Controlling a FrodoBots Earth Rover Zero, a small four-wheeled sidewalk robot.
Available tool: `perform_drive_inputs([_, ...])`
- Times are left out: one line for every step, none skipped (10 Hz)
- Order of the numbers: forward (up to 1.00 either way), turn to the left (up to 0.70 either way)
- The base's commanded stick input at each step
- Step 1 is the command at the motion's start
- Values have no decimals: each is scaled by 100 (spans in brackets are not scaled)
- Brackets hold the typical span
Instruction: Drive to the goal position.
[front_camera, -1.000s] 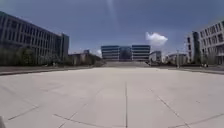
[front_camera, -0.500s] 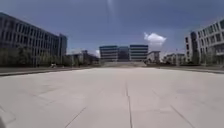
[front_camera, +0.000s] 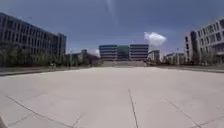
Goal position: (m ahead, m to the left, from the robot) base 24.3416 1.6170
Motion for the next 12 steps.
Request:
perform_drive_inputs([82,3])
perform_drive_inputs([82,0])
perform_drive_inputs([82,0])
perform_drive_inputs([82,0])
perform_drive_inputs([82,0])
perform_drive_inputs([82,0])
perform_drive_inputs([82,0])
perform_drive_inputs([82,0])
perform_drive_inputs([82,0])
perform_drive_inputs([82,0])
perform_drive_inputs([82,-2])
perform_drive_inputs([82,-9])
